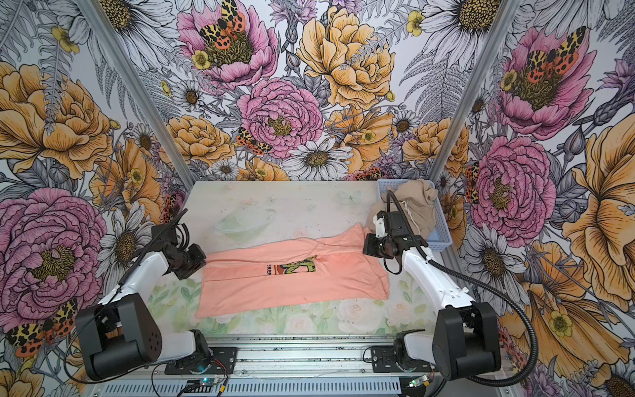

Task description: Fold and stack the mixed laundry pile

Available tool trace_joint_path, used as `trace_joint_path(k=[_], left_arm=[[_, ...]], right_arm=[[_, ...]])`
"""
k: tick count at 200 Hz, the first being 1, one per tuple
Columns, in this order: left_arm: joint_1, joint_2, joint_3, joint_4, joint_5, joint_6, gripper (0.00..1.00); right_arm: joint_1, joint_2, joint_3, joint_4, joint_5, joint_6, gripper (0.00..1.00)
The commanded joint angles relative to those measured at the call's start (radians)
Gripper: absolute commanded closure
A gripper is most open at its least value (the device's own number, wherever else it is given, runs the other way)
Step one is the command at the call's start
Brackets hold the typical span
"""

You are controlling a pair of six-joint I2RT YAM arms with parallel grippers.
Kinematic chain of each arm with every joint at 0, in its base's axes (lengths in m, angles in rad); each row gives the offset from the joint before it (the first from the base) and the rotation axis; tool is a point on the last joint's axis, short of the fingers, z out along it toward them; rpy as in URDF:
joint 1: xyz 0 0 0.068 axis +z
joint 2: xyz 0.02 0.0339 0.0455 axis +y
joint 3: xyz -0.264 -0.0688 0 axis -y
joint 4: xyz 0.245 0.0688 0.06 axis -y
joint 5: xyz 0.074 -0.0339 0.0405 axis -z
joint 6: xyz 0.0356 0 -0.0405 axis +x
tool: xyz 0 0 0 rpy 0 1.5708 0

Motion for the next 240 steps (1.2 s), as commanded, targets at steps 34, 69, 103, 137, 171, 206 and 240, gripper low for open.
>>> trace_joint_path(k=[34,69,103,137,171,206,240], left_arm=[[0.007,0.065,-0.002,-0.041,-0.021,-0.003,1.00],[-0.004,0.108,0.015,-0.077,-0.055,-0.004,0.92],[-0.007,0.085,0.029,-0.105,-0.096,-0.019,0.59],[-0.001,-0.003,0.024,-0.111,-0.111,-0.049,0.53],[-0.024,-0.024,0.024,-0.100,-0.087,-0.068,0.50],[-0.109,-0.006,0.025,-0.055,-0.074,-0.099,0.47],[-0.202,0.029,0.011,-0.001,-0.072,-0.140,0.46]], right_arm=[[-0.014,-0.005,-0.085,-0.013,-0.016,0.030,1.00],[-0.015,0.020,-0.121,-0.015,-0.003,0.046,1.00],[-0.015,0.024,-0.149,-0.035,0.003,0.067,0.87],[-0.007,-0.026,-0.125,-0.084,0.075,0.062,0.66],[0.082,0.010,-0.033,-0.070,0.095,0.036,0.62],[0.210,0.187,0.069,0.067,-0.009,0.062,0.57],[0.272,0.384,0.187,0.169,-0.080,0.069,0.50]])
